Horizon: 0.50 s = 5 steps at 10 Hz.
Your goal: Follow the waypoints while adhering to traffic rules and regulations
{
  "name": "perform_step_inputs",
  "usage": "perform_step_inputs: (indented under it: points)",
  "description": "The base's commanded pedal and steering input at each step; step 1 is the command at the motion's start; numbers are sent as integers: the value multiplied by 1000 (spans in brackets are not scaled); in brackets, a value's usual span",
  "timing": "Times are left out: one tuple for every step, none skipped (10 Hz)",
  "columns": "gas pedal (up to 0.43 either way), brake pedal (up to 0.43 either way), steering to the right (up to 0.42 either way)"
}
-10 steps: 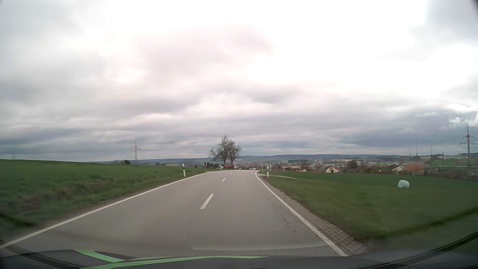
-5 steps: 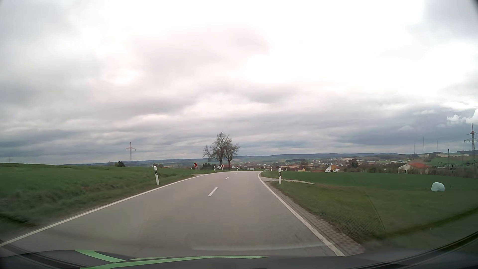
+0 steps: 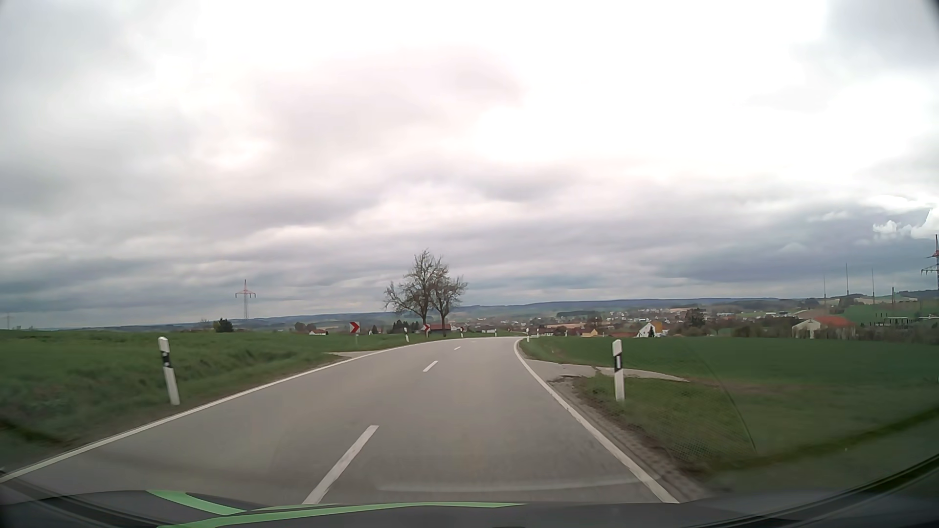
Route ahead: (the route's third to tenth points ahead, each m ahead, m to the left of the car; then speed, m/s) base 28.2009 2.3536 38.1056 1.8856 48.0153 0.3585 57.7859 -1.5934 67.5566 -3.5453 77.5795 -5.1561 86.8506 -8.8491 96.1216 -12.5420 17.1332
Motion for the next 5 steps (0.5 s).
perform_step_inputs:
  points:
    - [118, 0, 4]
    - [118, 0, 5]
    - [110, 0, 5]
    - [110, 0, 6]
    - [98, 0, 8]
